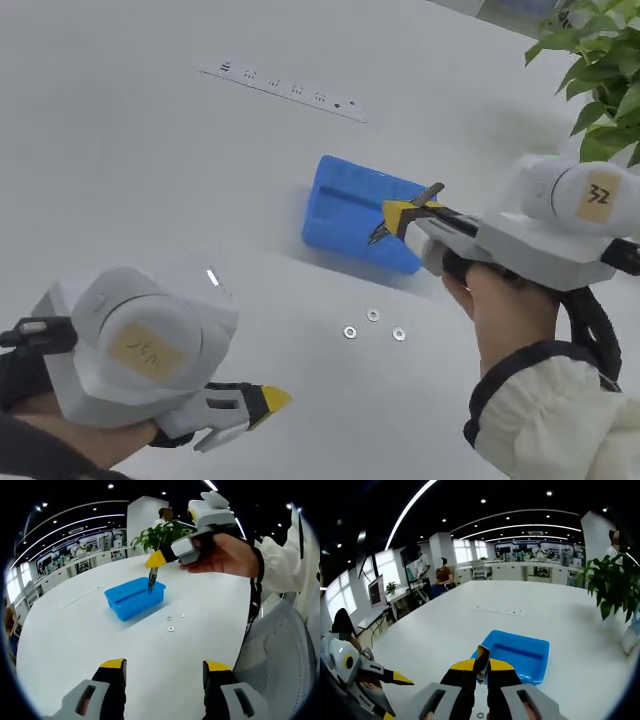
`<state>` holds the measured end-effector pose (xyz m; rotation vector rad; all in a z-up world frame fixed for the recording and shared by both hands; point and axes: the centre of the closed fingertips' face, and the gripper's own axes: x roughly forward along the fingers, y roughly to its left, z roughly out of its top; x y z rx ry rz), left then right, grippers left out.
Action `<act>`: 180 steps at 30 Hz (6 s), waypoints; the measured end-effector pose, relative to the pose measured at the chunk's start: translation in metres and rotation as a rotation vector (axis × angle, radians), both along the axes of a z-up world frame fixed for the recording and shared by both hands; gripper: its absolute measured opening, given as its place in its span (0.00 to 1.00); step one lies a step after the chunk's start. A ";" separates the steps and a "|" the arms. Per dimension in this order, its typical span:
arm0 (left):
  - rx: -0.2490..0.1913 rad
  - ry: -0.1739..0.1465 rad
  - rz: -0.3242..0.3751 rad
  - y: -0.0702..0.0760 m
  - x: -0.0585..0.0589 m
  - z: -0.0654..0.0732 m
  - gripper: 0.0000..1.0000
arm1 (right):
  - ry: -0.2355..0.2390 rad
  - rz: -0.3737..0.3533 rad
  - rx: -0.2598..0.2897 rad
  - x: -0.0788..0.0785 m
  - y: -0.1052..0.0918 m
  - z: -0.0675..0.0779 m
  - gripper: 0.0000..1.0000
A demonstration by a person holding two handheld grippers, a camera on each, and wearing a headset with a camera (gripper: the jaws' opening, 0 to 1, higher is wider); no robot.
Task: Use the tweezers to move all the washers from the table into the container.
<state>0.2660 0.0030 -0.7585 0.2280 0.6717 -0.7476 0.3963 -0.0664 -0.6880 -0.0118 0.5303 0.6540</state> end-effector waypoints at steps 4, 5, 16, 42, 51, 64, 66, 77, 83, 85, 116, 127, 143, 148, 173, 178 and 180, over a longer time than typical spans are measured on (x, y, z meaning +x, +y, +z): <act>0.001 -0.003 -0.018 -0.007 -0.002 0.000 0.62 | 0.035 0.005 -0.011 -0.017 -0.003 -0.012 0.04; 0.000 -0.003 -0.025 -0.010 -0.003 0.000 0.62 | 0.049 0.004 -0.010 -0.020 -0.004 -0.016 0.04; 0.008 -0.003 -0.040 -0.012 -0.005 -0.001 0.62 | 0.138 0.011 -0.070 -0.031 -0.012 -0.070 0.04; 0.013 0.008 -0.036 -0.010 -0.006 -0.007 0.61 | 0.078 0.060 -0.154 -0.035 -0.010 -0.083 0.04; 0.015 0.008 -0.040 -0.010 -0.006 -0.007 0.61 | 0.072 0.054 -0.152 -0.034 -0.010 -0.081 0.04; 0.018 0.009 -0.040 -0.010 -0.006 -0.007 0.61 | 0.072 0.058 -0.164 -0.034 -0.011 -0.084 0.03; 0.019 0.008 -0.043 -0.010 -0.006 -0.007 0.61 | 0.078 0.061 -0.165 -0.033 -0.009 -0.084 0.03; -0.001 0.010 -0.033 -0.009 -0.006 -0.001 0.62 | 0.114 0.035 -0.097 -0.022 -0.001 -0.057 0.03; -0.008 -0.002 -0.029 -0.009 -0.003 0.003 0.62 | 0.116 0.023 -0.038 -0.011 0.001 -0.037 0.02; -0.015 -0.001 -0.026 -0.009 -0.003 0.004 0.62 | 0.107 0.023 -0.037 -0.008 0.001 -0.032 0.02; 0.010 0.019 -0.001 0.002 -0.001 -0.002 0.61 | 0.027 -0.013 -0.101 0.075 0.018 -0.051 0.03; 0.014 0.016 0.004 0.004 0.000 -0.002 0.61 | 0.061 -0.006 -0.153 0.073 0.013 -0.076 0.03; 0.017 0.007 -0.007 0.001 -0.002 0.001 0.61 | 0.017 -0.039 -0.087 0.067 0.002 -0.042 0.04; 0.015 0.007 -0.012 -0.001 -0.003 0.001 0.61 | -0.021 -0.072 -0.022 0.056 -0.007 -0.012 0.04; 0.017 0.011 -0.020 -0.003 -0.004 -0.003 0.61 | 0.131 -0.073 -0.110 -0.014 -0.035 -0.071 0.04; 0.014 0.011 -0.017 -0.003 -0.004 -0.003 0.61 | 0.144 -0.080 -0.118 -0.013 -0.036 -0.079 0.04; 0.012 0.015 -0.012 -0.002 -0.004 -0.003 0.61 | 0.139 -0.079 -0.122 -0.012 -0.036 -0.079 0.04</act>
